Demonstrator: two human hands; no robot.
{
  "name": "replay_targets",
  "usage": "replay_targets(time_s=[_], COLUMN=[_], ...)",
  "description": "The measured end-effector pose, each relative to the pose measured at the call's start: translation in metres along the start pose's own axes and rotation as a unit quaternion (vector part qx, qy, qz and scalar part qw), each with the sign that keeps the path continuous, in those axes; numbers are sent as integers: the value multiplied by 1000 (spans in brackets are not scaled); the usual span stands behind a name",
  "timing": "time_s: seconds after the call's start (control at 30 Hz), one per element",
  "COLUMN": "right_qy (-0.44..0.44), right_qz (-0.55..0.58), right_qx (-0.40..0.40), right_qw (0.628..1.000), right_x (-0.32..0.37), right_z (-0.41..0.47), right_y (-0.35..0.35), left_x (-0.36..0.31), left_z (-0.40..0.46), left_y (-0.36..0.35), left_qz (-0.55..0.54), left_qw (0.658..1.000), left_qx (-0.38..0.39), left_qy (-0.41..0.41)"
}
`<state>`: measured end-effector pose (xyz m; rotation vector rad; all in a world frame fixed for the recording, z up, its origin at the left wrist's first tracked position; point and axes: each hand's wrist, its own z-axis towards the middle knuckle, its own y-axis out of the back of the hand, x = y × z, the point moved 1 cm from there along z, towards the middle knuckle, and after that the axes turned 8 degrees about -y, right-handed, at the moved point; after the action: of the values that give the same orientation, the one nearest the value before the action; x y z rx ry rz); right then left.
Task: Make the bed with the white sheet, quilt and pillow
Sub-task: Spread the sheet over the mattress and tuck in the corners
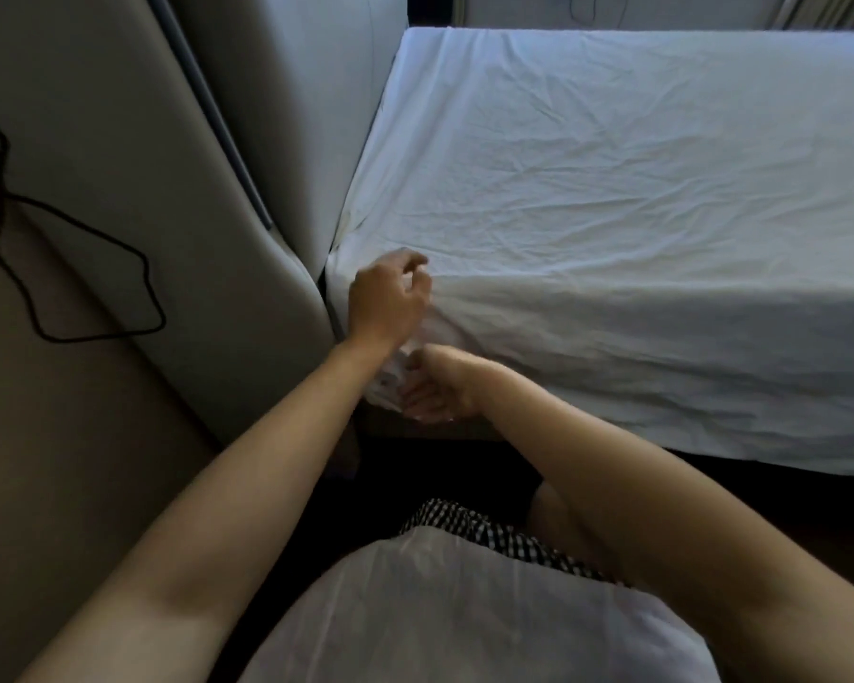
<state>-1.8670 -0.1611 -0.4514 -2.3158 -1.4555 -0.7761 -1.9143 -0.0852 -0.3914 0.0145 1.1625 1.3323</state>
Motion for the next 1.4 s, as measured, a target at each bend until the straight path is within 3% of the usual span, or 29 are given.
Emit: replay_targets(time_s=[0.07,0.1,0.13,0.17,0.2,0.33,0.4,0.47,0.6,0.67,0.8,1.0,1.2,1.4], right_qy=[162,266,355,405,415,291,295,291,217,176,152,86,79,71], right_qz=[-148,-214,-279,-345,-408,-606,-637,-658,-701,-676,-576,-471,-415,-372], right_qx=[-118,-209,-299,-366,-394,-311,-298,-282,-158,-87,-98,-142,-138,-162], right_qw=[968,916,841,763,711,672,647,634,661,711,797,866,896,911], right_x=[20,32,45,56,65,72,65,57,83,119,167,215,259,269], right_z=[-30,-41,-51,-54,-49,-9,-5,-14,-43,-75,-142,-239,-318,-336], right_y=[12,20,29,39,49,64,61,58,63,73,122,213,259,287], left_x=[13,23,32,38,43,49,48,43,20,-6,-85,-197,-267,-281], left_z=[24,33,39,41,41,25,18,21,50,83,156,224,268,299], left_y=[2,2,0,-4,-8,-17,-14,-9,17,36,65,89,104,89], left_qz=[50,94,139,176,204,271,270,260,207,216,222,165,127,73], left_qw=[997,991,981,972,965,951,946,932,852,815,841,853,853,867], left_qx=[60,94,120,137,143,106,99,141,342,418,421,461,480,468], left_qy=[-1,30,58,76,88,106,147,209,338,338,257,181,162,157])
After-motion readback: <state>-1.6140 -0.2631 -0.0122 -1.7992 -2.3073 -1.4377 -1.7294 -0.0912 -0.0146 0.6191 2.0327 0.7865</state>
